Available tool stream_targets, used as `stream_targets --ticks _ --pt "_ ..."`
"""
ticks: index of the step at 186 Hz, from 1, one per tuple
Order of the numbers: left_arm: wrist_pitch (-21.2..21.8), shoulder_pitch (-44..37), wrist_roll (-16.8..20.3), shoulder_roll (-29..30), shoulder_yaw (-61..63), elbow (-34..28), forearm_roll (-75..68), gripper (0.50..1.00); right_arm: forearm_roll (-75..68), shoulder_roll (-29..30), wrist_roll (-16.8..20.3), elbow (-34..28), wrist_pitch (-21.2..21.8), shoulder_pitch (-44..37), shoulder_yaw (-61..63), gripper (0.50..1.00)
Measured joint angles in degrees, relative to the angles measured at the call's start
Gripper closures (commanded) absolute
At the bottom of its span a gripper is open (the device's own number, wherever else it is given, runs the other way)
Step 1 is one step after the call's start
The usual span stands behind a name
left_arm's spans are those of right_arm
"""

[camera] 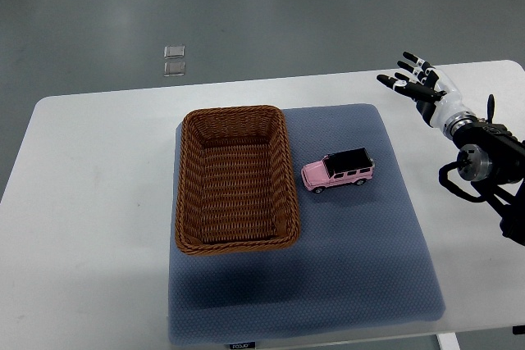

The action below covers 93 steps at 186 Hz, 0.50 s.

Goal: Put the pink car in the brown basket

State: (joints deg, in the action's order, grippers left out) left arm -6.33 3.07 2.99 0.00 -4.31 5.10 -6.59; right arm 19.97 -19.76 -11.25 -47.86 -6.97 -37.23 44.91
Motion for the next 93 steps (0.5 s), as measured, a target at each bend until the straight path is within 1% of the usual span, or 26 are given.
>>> stream_targets --ticks 16,29,60,79,93 --pt "0.0 0.0 0.0 0.0 0.0 0.0 0.0 0.5 0.2 -0.4 0.0 -0.1 0.3 -0.3 0.0 0.583" --pt "0.0 0.0 0.0 0.0 0.0 0.0 0.0 0.5 0.4 -0.7 0.0 -0.2 1.8 -0.7 -0.2 0.585" --pt "0.0 0.0 0.0 0.0 0.0 0.0 0.0 0.5 3.4 -2.9 -0.8 -0.2 7.8 -2.1 -0.8 0.585" --pt "0.0 0.0 0.0 0.0 0.0 0.0 0.0 0.5 9.2 -4.1 -1.5 -0.3 11.4 -2.6 -0.9 0.587" --pt "0.0 0.0 0.0 0.0 0.0 0.0 0.0 0.5 14.7 -5.2 -2.4 -0.7 15.0 -2.6 -0.9 0.587"
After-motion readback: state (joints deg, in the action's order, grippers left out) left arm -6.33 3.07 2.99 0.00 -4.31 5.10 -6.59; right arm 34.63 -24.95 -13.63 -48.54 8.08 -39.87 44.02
